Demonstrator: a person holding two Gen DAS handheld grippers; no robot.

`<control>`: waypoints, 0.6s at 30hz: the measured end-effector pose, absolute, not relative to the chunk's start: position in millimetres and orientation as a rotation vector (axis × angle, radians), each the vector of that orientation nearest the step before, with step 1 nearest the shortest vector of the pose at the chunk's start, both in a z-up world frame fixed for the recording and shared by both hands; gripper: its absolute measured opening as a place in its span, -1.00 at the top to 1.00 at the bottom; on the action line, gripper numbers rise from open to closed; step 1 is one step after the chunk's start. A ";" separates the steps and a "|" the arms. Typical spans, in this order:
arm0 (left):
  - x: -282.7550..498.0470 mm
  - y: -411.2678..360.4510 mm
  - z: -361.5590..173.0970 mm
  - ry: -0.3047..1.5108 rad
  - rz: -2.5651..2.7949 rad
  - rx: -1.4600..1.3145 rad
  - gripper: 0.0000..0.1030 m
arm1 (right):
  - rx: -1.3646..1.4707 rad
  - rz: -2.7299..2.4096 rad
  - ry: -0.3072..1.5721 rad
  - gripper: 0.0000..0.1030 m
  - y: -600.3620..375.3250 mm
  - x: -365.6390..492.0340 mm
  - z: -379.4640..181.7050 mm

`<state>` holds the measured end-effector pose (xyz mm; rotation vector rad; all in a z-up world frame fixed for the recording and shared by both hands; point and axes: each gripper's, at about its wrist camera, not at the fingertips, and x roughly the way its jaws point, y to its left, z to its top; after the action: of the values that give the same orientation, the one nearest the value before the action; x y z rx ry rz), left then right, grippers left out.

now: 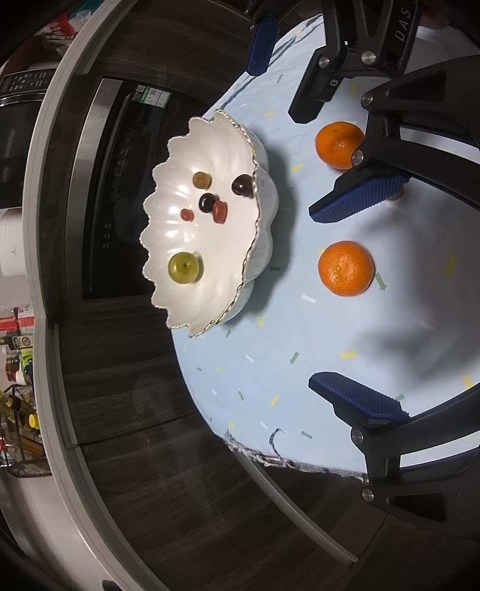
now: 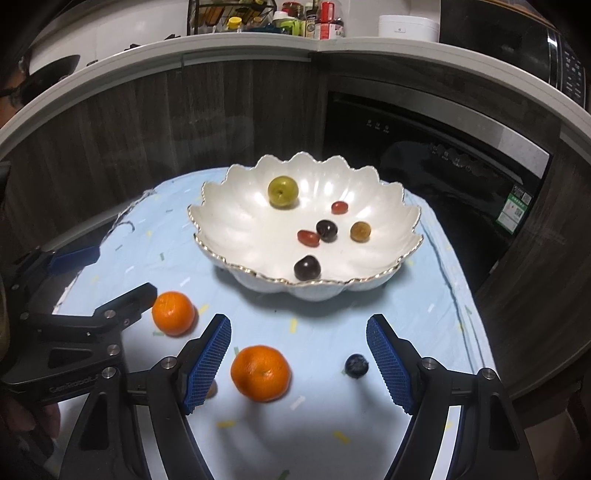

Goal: Organize fruits
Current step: 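Withdraw both tools from the bowl toward the two tangerines, then grasp a tangerine with the right tool while the left tool grasps the other tangerine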

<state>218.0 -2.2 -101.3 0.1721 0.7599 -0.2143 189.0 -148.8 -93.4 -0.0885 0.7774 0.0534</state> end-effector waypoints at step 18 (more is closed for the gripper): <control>228.2 -7.7 -130.9 0.813 -0.253 0.184 -0.41 | -0.105 0.100 0.841 -0.48 -142.3 193.1 -119.9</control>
<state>228.2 -7.7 -130.9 0.1841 0.8129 -0.2526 193.1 -142.3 -119.9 -0.1049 0.8406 0.1004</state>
